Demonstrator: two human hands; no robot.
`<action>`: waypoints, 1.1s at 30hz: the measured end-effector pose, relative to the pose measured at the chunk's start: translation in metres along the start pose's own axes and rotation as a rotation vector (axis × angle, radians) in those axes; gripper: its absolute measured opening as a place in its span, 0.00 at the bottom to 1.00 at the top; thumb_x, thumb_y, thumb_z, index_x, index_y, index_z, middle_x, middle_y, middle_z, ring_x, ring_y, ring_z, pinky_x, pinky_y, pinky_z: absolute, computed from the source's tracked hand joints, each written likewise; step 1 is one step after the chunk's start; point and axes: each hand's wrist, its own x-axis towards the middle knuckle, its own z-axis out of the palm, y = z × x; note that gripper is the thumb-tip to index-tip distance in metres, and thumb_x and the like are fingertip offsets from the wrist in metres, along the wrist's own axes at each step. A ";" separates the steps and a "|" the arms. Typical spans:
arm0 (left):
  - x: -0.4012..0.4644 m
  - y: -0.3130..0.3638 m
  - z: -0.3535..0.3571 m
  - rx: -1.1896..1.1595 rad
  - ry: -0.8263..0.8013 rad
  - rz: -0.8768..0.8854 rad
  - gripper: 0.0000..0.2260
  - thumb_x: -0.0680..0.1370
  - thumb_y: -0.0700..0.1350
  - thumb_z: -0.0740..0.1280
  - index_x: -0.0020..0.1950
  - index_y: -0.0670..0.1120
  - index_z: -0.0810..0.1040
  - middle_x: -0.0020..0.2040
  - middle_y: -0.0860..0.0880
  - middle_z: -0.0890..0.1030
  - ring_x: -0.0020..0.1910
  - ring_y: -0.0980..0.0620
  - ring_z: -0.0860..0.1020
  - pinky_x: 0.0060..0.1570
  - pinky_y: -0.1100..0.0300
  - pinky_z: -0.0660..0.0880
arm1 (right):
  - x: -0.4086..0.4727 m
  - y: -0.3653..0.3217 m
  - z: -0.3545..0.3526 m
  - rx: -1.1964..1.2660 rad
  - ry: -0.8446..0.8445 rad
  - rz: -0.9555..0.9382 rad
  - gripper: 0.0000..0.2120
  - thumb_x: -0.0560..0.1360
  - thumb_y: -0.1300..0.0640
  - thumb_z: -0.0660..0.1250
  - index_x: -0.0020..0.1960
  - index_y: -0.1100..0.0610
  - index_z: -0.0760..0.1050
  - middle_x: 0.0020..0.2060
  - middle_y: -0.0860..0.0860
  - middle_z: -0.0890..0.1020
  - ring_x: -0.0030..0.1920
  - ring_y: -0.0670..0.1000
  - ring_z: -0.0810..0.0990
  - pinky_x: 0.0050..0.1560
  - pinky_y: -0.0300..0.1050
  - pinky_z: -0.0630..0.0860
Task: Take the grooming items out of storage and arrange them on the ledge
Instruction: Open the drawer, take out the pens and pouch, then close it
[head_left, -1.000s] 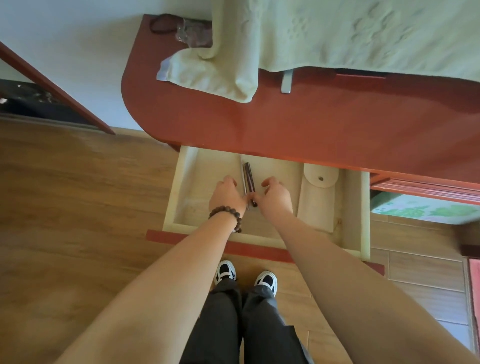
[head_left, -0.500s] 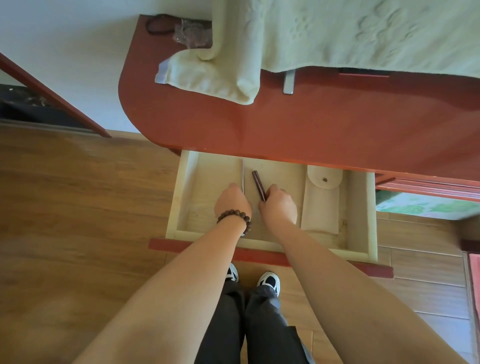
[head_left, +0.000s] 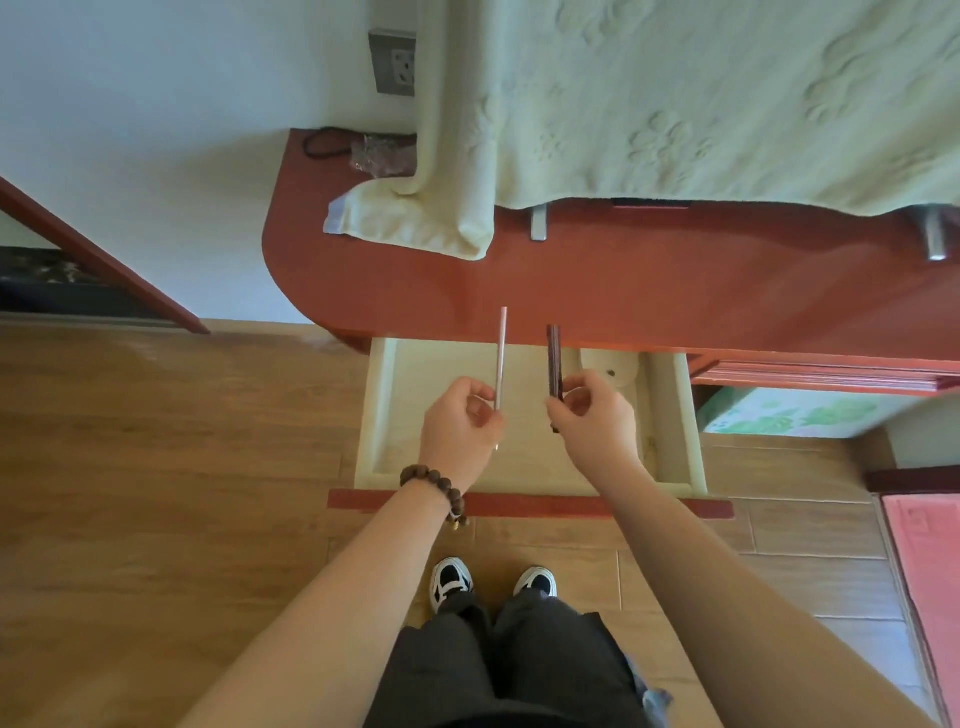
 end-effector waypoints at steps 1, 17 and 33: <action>0.005 0.010 0.000 -0.011 0.018 0.030 0.06 0.74 0.39 0.68 0.49 0.47 0.74 0.38 0.52 0.78 0.37 0.57 0.77 0.36 0.61 0.78 | 0.001 -0.006 -0.005 0.024 0.025 0.004 0.05 0.73 0.57 0.68 0.48 0.53 0.73 0.39 0.52 0.80 0.41 0.54 0.80 0.35 0.41 0.72; 0.146 0.088 0.063 0.266 0.084 0.044 0.07 0.75 0.41 0.67 0.52 0.45 0.78 0.43 0.50 0.80 0.44 0.49 0.79 0.45 0.56 0.76 | 0.148 -0.035 -0.041 -0.201 0.074 -0.018 0.10 0.75 0.55 0.66 0.55 0.56 0.74 0.44 0.51 0.79 0.43 0.52 0.77 0.42 0.44 0.73; 0.146 0.089 0.072 0.362 0.182 -0.012 0.09 0.76 0.46 0.68 0.54 0.45 0.77 0.47 0.48 0.81 0.47 0.50 0.78 0.42 0.61 0.71 | 0.158 -0.022 -0.044 -0.195 0.089 -0.083 0.12 0.76 0.51 0.67 0.55 0.57 0.75 0.46 0.52 0.79 0.45 0.52 0.77 0.43 0.45 0.75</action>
